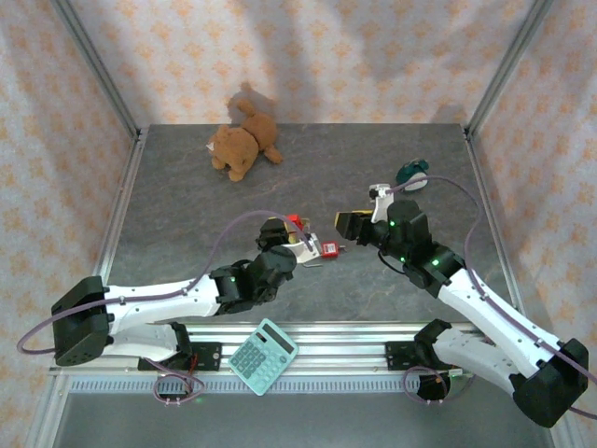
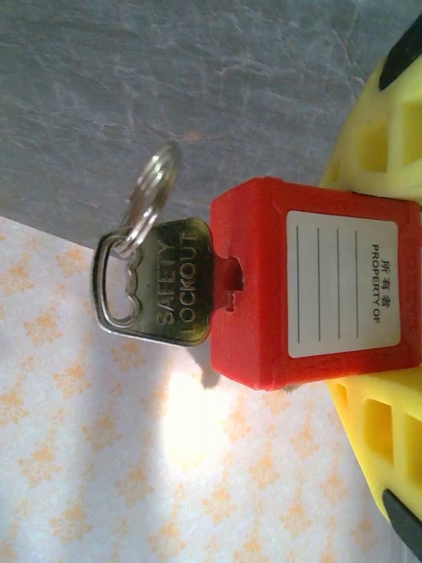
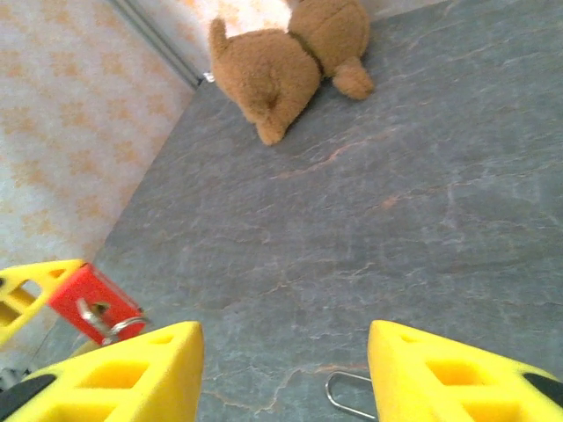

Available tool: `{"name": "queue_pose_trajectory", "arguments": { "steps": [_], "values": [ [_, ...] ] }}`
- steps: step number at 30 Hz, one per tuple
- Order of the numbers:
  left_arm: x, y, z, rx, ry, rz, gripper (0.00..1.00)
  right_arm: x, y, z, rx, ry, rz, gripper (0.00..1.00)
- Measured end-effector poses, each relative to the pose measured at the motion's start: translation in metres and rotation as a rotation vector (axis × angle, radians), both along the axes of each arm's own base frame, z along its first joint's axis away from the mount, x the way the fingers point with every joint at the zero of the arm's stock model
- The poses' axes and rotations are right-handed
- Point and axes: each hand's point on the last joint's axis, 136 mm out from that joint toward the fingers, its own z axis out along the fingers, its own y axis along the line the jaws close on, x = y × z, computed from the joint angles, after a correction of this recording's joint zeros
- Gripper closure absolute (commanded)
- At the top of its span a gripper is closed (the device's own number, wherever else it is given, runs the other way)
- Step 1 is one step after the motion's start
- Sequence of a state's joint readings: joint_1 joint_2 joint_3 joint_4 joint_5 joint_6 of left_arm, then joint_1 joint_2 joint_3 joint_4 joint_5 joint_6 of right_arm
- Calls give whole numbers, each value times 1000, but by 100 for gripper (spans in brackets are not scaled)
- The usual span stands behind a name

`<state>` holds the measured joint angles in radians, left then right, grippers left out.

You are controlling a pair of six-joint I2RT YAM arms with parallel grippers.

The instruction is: Unlock with the key

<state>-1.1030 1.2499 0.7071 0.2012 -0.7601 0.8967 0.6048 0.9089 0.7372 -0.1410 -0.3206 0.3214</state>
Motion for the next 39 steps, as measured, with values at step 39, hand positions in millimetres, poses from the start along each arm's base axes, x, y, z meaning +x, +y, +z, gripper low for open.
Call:
{"name": "queue_pose_trajectory", "arguments": {
  "steps": [39],
  "values": [
    [-9, -11, -38, 348, -115, -51, 64, -30, 64, -50, -4, 187, 400, 46]
  ]
}}
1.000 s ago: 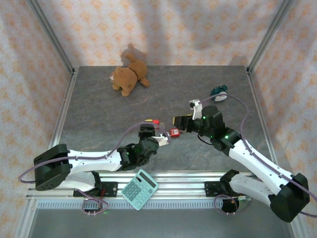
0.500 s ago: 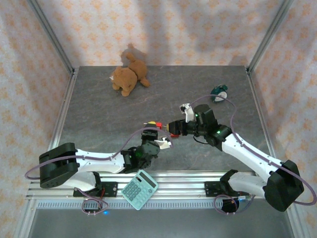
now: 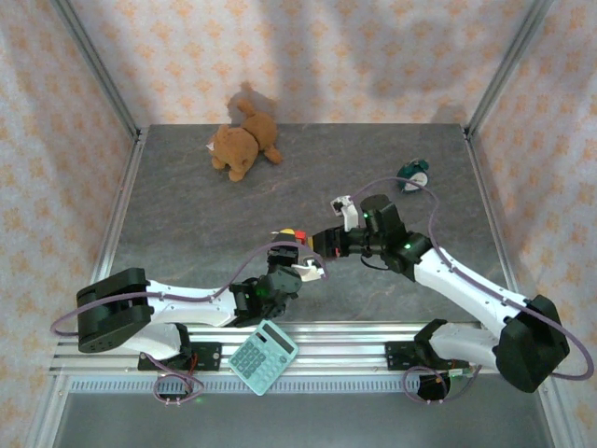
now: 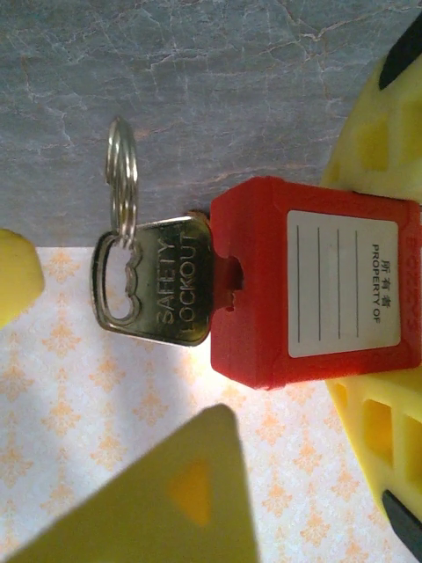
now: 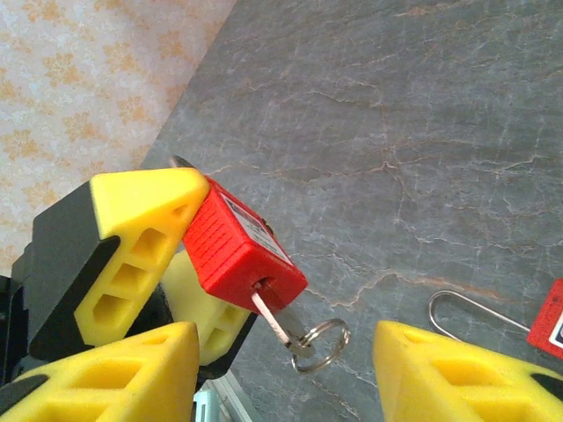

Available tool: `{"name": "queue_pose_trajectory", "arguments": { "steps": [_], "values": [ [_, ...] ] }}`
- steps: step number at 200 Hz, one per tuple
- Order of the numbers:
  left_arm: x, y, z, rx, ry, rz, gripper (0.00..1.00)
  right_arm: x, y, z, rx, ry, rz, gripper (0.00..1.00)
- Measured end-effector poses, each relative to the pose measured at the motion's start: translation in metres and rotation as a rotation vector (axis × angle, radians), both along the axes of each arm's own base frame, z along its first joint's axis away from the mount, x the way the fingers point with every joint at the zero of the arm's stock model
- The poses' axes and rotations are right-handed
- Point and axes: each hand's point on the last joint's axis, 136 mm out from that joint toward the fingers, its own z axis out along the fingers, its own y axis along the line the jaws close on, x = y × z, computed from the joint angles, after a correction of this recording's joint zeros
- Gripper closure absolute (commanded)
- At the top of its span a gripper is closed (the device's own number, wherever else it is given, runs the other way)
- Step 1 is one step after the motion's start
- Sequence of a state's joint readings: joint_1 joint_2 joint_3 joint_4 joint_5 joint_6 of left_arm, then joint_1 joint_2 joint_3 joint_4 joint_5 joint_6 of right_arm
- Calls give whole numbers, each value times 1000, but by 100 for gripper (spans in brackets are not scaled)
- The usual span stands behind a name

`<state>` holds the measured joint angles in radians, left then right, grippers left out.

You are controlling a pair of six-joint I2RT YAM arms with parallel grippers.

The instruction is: Unlock with the key

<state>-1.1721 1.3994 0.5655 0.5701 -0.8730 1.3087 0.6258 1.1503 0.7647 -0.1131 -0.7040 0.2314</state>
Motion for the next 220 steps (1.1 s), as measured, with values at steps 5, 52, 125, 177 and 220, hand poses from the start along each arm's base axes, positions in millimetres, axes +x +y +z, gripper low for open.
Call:
{"name": "queue_pose_trajectory", "arguments": {
  "steps": [5, 52, 125, 177, 220],
  "values": [
    [0, 0, 0, 0, 0, 1, 64, 1, 0, 0, 0, -1, 1, 46],
    [0, 0, 0, 1, 0, 1, 64, 7, 1, 3, -14, -15, -15, 46],
    [0, 1, 1, 1, -3, 3, 64, 17, -3, -10, -83, -5, -51, 46],
    [0, 1, -1, 9, -1, 2, 64, 25, -6, -15, -112, -11, -89, 46],
    [0, 2, 0, 10, -8, 3, 64, 31, -6, -21, -125, 11, -117, 46]
  ]
}}
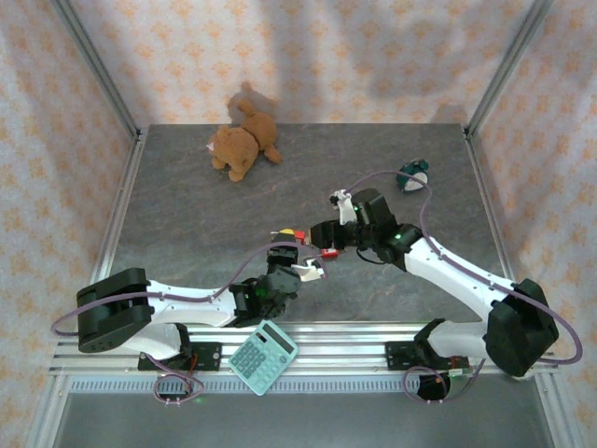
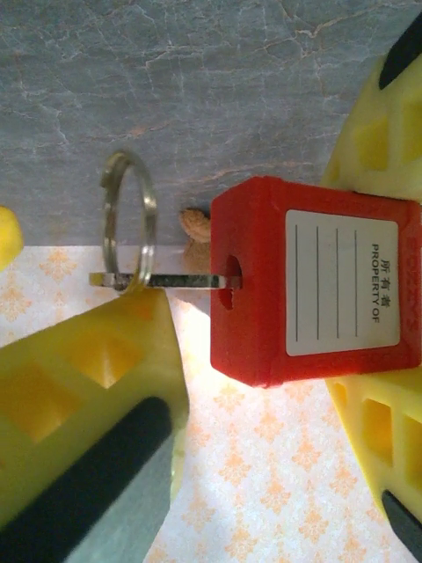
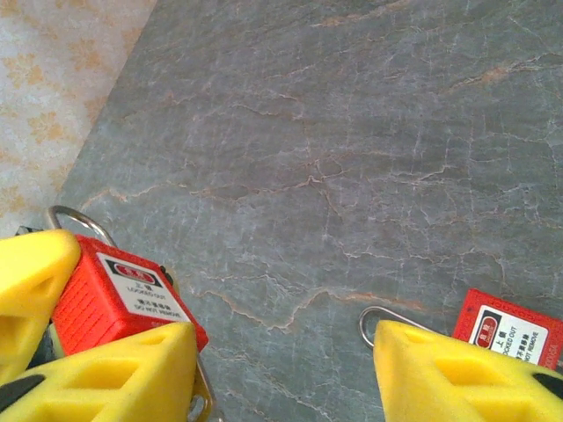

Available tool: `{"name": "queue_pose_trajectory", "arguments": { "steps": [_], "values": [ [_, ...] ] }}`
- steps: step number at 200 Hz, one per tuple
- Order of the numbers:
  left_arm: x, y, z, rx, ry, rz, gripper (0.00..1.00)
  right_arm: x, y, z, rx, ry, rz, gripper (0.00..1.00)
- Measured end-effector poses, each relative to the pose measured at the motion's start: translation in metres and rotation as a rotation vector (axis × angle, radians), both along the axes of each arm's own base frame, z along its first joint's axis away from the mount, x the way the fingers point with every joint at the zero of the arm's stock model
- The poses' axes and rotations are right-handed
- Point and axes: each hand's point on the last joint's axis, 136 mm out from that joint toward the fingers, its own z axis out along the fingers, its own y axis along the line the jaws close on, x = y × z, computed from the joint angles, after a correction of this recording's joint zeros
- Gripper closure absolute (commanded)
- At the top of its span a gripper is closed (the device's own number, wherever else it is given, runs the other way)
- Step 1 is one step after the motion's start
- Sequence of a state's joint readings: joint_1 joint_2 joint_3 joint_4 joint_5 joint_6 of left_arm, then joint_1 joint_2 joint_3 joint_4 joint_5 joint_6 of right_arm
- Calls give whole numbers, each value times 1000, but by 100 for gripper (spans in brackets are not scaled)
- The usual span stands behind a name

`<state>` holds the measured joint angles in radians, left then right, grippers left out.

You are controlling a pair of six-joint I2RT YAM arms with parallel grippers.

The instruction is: Unlock with the key

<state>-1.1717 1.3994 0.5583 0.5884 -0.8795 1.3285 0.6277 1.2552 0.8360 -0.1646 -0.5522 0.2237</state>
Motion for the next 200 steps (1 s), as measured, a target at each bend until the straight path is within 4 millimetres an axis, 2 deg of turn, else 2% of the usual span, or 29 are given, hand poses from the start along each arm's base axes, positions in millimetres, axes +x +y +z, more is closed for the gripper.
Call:
{"name": "queue_pose_trajectory", "arguments": {
  "steps": [38, 65, 79, 90, 105, 117, 148, 200],
  "values": [
    [0, 0, 2, -2, -11, -2, 64, 1, -1, 1, 13, 19, -22, 43],
    [2, -4, 8, -24, -35, -2, 64, 7, -13, 11, 55, 56, -103, 33],
    [3, -6, 9, -29, -49, 2, 64, 16, -26, 21, 108, 77, -167, 28],
    [5, -8, 8, -30, -62, 5, 63, 22, -32, 33, 214, 110, -198, 24],
    [7, -12, 7, -31, -75, 5, 63, 29, -36, 35, 325, 166, -224, 22],
    [8, -15, 6, -33, -88, 4, 63, 29, -34, 29, 395, 235, -224, 20],
    [12, -24, -2, -18, -108, 0, 63, 14, -21, 6, 502, 416, -182, 19],
    [18, -37, 10, -63, -141, 2, 63, 0, -13, 13, 578, 465, -130, 23]
  ]
}}
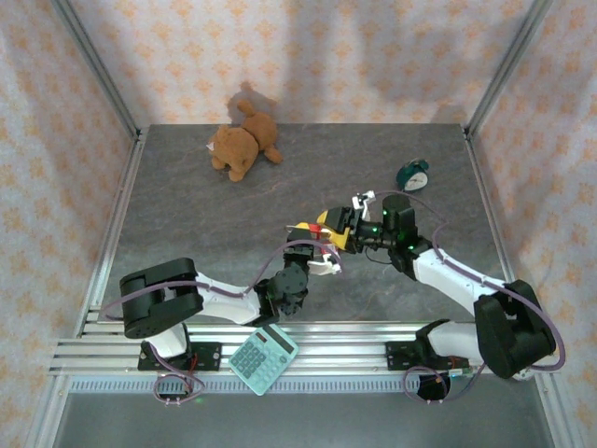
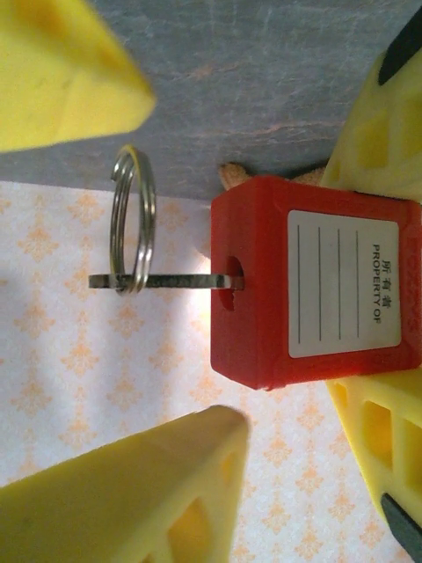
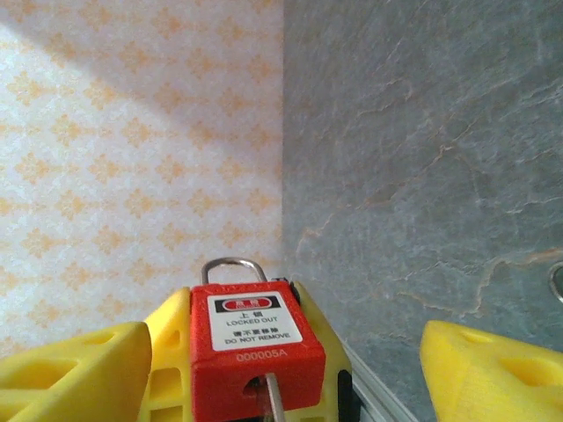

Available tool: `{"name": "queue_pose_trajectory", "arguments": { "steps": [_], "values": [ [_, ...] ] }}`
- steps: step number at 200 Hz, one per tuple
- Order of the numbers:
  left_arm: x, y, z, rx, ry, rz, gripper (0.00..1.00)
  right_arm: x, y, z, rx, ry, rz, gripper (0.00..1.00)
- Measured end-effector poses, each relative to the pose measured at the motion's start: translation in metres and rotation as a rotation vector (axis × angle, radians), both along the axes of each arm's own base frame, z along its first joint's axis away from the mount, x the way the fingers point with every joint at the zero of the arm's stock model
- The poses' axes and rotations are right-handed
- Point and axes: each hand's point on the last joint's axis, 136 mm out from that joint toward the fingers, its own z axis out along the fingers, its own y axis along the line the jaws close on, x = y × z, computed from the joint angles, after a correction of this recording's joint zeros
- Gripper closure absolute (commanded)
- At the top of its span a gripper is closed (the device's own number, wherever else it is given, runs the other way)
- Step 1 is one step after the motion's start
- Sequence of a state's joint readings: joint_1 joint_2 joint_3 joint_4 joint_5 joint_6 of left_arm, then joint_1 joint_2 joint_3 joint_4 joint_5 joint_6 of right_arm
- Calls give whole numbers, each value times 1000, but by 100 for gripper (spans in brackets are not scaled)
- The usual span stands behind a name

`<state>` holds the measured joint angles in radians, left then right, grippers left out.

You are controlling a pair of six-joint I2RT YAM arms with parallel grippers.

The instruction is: Unlock with the key

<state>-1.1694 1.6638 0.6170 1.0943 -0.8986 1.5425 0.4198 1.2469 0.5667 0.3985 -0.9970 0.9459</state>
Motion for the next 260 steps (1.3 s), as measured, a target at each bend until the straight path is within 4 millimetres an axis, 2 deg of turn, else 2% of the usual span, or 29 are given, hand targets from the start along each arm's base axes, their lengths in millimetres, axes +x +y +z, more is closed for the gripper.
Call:
{"name": "queue_pose_trajectory", "arguments": {
  "steps": [44, 78, 118, 138, 161, 178, 213, 260],
  "values": [
    [4, -8, -1, -7, -21, 1, 63, -8, 8, 4, 38, 6, 26, 37],
    [4, -8, 0, -20, -29, 4, 62, -8, 10, 9, 58, 6, 27, 57],
    [6, -6, 5, -44, -42, 14, 58, -8, 11, 11, 68, 7, 23, 59],
    [6, -5, 7, -44, -48, 19, 54, -8, 12, 13, 74, 8, 24, 66],
    [6, -5, 8, -48, -55, 20, 47, -9, 13, 12, 75, 13, 27, 69],
    [6, -5, 9, -48, -58, 21, 41, -10, 14, 12, 73, 14, 27, 71],
    [5, -5, 9, -50, -62, 13, 37, -9, 13, 9, 62, 16, 16, 73],
    [3, -2, 7, -42, -60, 11, 22, -3, 9, 4, 38, 23, -10, 73]
  ]
}}
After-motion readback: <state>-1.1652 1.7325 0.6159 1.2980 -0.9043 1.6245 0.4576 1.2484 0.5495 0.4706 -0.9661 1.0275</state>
